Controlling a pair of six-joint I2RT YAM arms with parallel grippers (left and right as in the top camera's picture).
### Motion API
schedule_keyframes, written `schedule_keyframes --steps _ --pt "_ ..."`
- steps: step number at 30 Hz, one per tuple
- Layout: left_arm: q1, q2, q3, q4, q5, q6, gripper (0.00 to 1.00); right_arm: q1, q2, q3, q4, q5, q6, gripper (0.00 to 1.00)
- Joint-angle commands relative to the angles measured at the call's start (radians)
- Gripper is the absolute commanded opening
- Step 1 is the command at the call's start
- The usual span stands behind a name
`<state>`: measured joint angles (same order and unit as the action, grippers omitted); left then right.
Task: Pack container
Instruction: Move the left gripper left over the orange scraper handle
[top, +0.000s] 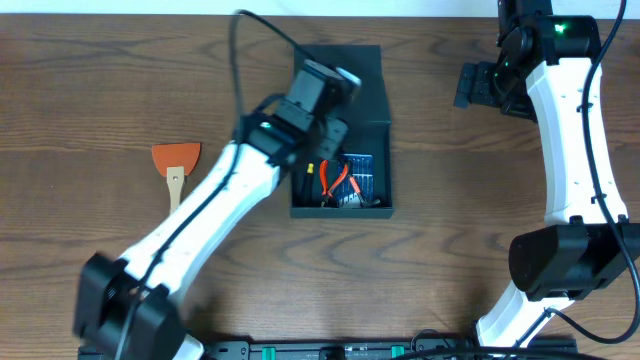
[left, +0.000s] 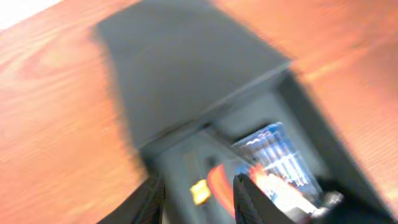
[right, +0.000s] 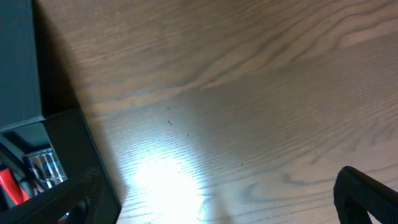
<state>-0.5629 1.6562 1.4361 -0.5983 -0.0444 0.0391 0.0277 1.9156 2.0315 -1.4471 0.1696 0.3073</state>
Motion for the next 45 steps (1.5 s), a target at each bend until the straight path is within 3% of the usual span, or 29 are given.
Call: schedule_keyframes --steps 1,8,16,26,35,45 --pt "0.057 -0.022 0.009 -0.095 -0.203 -0.11 0.38 -0.001 -0.007 0.018 -0.002 0.01 0.014 0.99" --pt "0.239 -0.029 0.009 -0.377 -0.222 -0.292 0.48 -0.001 -0.007 0.018 -0.002 0.01 0.014 0.99" --pt "0.431 -0.029 0.005 -0.512 -0.165 -0.332 0.63 -0.001 -0.007 0.018 -0.002 0.01 0.014 0.99" --pt "0.549 -0.029 -0.081 -0.453 -0.018 -0.191 0.8 -0.001 -0.007 0.018 -0.002 0.01 0.014 0.99" --pt "0.582 -0.029 -0.232 -0.335 0.038 -0.109 0.83 -0.001 -0.007 0.018 -0.002 0.01 0.014 0.99" --pt "0.638 -0.026 -0.42 -0.188 0.038 -0.126 0.83 -0.001 -0.007 0.018 -0.002 0.01 0.014 0.99"
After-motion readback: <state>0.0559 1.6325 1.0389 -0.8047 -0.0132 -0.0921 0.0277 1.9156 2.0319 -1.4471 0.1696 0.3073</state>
